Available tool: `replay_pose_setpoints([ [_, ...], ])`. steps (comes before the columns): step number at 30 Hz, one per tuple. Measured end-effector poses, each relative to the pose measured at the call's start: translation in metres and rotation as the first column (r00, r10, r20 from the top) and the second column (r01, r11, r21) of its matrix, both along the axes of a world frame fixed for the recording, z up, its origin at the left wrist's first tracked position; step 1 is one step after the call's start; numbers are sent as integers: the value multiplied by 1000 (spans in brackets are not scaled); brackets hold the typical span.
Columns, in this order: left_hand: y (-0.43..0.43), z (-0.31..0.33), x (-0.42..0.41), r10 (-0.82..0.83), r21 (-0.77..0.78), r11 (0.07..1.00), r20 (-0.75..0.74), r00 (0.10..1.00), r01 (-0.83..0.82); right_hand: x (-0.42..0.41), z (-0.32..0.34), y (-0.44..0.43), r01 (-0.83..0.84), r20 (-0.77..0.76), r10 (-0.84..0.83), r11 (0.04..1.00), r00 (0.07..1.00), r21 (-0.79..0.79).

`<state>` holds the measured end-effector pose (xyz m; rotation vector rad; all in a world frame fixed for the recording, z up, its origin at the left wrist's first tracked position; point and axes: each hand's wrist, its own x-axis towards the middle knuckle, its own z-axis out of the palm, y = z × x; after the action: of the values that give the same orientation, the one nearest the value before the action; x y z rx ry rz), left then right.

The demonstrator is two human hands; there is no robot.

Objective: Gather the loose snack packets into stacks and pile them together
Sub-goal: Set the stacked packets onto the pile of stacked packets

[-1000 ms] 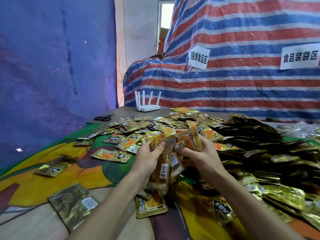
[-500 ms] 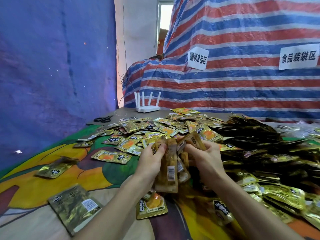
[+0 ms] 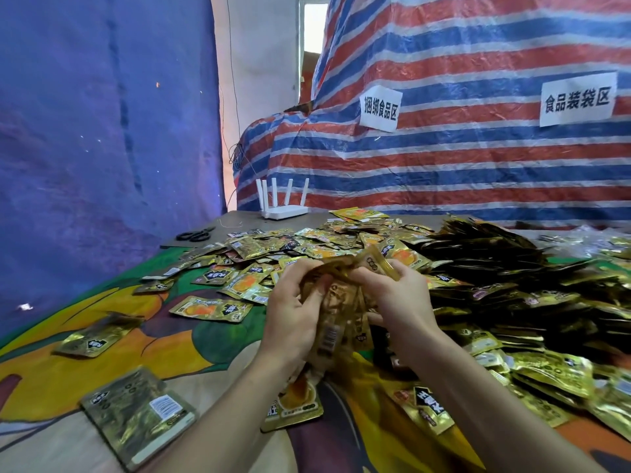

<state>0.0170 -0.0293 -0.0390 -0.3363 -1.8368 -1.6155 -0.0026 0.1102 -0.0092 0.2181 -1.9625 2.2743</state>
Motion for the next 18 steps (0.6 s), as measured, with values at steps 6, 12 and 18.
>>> replay_pose_setpoints([
  [6, -1, 1, 2, 72, 172, 983, -51, 996, -63, 5, 1, -4, -107, 68, 118, 984, 991, -142],
  [12, -10, 4, -4, 208, 294, 930, 78, 975, -221, 9, -8, -15, -285, 73, 292, 954, 954, -88],
  [18, 16, 5, 0, -65, 321, 946, 38, 997, 49, 22, -26, -32, -48, -311, 79, 993, 947, 107],
])
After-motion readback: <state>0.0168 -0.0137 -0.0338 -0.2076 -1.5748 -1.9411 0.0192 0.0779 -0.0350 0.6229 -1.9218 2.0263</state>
